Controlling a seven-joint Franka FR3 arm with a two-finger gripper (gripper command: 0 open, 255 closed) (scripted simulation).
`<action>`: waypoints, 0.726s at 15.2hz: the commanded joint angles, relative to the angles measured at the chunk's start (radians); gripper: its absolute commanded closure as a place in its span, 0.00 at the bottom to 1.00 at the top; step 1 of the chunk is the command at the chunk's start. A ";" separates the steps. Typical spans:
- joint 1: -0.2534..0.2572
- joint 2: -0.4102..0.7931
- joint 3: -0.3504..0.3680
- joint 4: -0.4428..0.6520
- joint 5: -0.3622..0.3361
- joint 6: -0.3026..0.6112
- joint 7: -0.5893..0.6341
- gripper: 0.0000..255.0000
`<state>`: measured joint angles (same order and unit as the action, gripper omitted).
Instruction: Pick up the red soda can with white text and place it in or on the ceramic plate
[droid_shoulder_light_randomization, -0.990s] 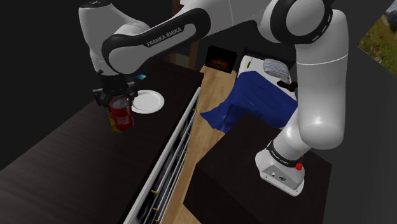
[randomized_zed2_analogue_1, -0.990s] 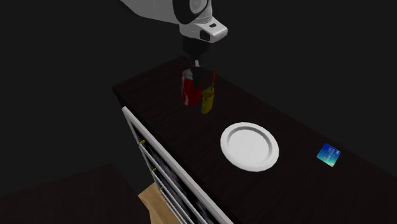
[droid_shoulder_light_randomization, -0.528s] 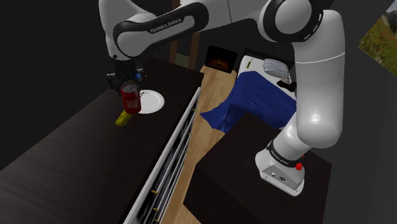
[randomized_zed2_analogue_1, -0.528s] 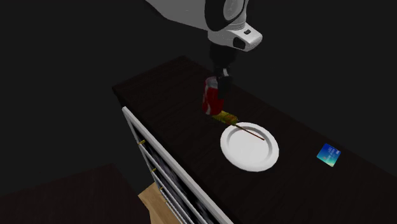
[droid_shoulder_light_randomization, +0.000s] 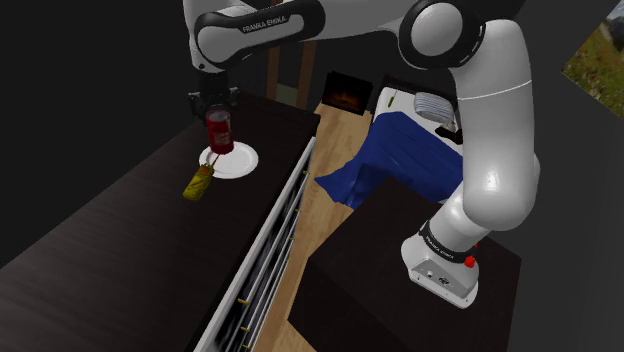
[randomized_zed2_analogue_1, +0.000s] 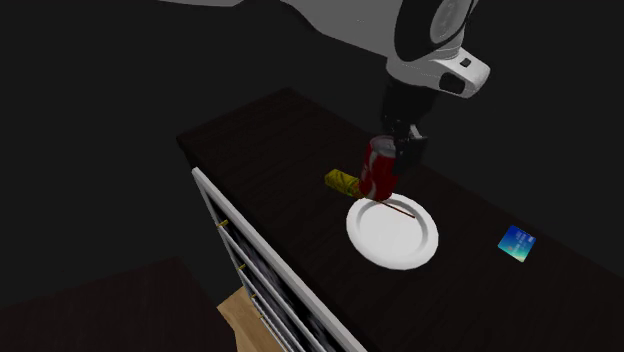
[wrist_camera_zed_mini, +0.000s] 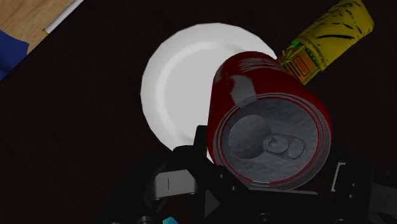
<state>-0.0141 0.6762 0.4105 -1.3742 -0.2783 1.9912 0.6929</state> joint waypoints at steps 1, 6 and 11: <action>-0.019 0.025 -0.009 0.056 0.000 -0.028 -0.042 1.00; -0.036 0.074 -0.022 0.105 -0.006 -0.027 -0.078 1.00; -0.035 0.100 -0.029 0.080 -0.016 0.022 -0.072 1.00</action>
<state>-0.0489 0.7717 0.3825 -1.2869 -0.2919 2.0017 0.6193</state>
